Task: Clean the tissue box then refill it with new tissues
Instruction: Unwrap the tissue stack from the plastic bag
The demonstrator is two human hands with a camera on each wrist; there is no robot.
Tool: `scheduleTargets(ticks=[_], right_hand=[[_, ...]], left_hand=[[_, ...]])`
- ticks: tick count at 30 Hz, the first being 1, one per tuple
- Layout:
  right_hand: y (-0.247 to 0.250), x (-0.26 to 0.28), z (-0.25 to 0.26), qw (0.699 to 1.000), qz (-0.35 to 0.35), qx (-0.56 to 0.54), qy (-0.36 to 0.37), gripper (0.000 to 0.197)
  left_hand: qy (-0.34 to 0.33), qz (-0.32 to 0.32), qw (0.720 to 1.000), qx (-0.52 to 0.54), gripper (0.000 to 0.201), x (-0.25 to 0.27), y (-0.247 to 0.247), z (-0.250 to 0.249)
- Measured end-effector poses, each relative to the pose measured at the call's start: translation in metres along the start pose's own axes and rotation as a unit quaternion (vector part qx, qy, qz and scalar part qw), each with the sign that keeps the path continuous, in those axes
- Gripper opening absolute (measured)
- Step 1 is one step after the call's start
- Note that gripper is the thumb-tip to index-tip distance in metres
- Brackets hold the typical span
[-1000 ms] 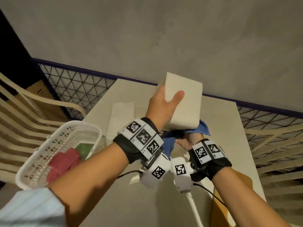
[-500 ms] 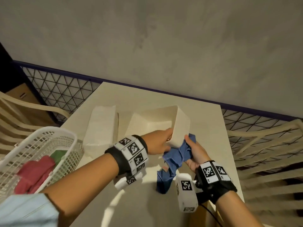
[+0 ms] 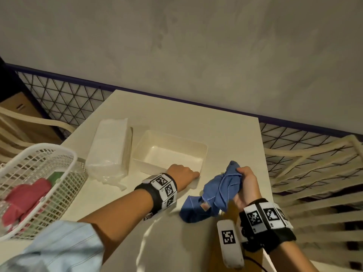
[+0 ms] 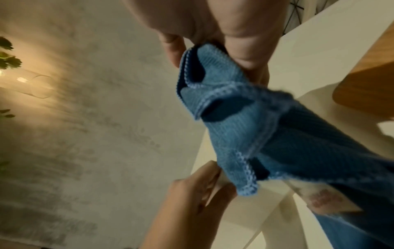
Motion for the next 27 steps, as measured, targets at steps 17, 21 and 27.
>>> scheduleTargets(ticks=[17,21,27], right_hand=[[-0.14,0.069,-0.003,0.954,0.192,0.15,0.176,0.041],[-0.201,0.085,-0.039,0.88,0.269,0.333,0.209,0.019],[-0.229,0.066,-0.089,0.857,0.211,0.43,0.193,0.032]], left_hand=[[-0.028,-0.051,0.509,0.859,0.045,0.101,0.021,0.022],[0.065,-0.19,0.468,0.861,0.034,0.16,0.016,0.096],[0.27,-0.345,0.659,0.611,0.028,0.278,-0.008,0.221]])
Point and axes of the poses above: each hand's wrist, its own x-axis away from the middle knuckle, its own y-axis out of the back of the hand, z = x × y, the point moved 6 cm from there along -x, towards the middle knuckle, and after that the axes turned 1 degree about z, right-handed, at the moved point
